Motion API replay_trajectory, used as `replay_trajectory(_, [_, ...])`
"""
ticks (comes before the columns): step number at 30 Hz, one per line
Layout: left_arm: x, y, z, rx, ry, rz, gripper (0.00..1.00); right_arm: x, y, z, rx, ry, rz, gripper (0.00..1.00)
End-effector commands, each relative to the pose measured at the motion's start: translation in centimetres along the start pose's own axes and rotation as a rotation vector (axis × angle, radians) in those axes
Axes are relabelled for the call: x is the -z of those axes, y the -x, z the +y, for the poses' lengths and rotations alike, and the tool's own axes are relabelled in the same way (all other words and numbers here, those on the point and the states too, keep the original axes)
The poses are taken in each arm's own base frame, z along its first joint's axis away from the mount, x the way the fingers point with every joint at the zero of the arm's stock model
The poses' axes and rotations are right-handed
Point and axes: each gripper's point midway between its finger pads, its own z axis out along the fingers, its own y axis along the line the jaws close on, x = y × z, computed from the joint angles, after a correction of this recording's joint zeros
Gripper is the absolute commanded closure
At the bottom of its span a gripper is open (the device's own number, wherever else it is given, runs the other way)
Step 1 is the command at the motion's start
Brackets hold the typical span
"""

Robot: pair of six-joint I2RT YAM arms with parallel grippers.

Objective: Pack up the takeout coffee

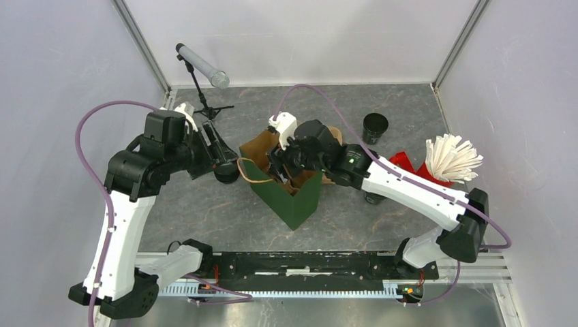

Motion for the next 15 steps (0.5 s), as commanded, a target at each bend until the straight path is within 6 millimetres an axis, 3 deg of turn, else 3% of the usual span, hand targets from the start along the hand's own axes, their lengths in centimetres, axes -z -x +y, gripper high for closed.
replay_trajectory(1, [-0.2,3.2,0.8,-0.103,0.075,-0.115,0.25,3.7,4.2,1.3,-0.027,0.051,-0.144,0.35])
replay_trajectory(8, [-2.7,7.7,-1.0,-0.191,0.07,-0.219,0.25,8.6,6.6,2.7,-0.031,0.143,-0.348,0.29])
replay_trajectory(15, [-7.7,6.7,-2.5,-0.411,-0.02,-0.053,0.21,13.2,8.7,0.4,-0.059,0.021,-0.478,0.21])
